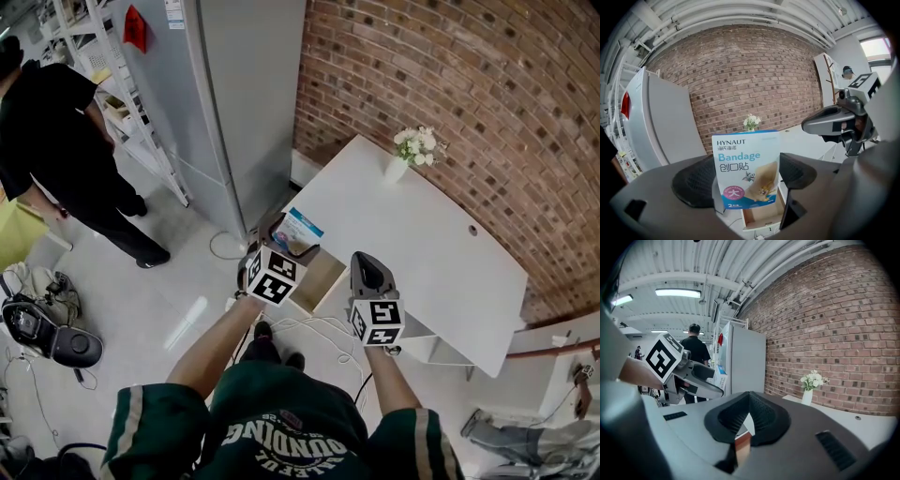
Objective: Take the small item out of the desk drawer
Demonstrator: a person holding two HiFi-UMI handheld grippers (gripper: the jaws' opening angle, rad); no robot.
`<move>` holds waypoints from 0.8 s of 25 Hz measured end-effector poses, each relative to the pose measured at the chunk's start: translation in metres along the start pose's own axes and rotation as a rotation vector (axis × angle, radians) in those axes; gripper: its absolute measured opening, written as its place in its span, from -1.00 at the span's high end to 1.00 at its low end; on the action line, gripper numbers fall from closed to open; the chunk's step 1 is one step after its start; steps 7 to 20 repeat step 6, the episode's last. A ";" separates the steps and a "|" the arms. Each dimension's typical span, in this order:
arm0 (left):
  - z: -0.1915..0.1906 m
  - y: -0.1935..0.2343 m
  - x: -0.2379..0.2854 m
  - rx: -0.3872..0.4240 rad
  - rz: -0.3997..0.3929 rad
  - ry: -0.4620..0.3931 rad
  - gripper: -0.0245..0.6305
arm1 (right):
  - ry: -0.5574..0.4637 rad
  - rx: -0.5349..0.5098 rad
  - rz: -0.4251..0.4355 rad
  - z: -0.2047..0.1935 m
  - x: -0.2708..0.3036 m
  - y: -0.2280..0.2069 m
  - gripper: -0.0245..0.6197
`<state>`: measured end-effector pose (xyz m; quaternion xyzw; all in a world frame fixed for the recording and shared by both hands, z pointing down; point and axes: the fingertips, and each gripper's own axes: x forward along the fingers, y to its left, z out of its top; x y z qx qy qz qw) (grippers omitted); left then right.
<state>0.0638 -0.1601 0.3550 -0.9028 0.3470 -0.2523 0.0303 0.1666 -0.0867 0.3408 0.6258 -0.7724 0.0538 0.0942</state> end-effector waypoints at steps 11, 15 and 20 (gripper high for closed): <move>0.000 -0.005 0.002 0.002 -0.003 0.005 -0.38 | 0.001 0.002 0.005 -0.001 -0.001 -0.004 0.85; 0.000 -0.005 0.002 0.002 -0.003 0.005 -0.38 | 0.001 0.002 0.005 -0.001 -0.001 -0.004 0.85; 0.000 -0.005 0.002 0.002 -0.003 0.005 -0.38 | 0.001 0.002 0.005 -0.001 -0.001 -0.004 0.85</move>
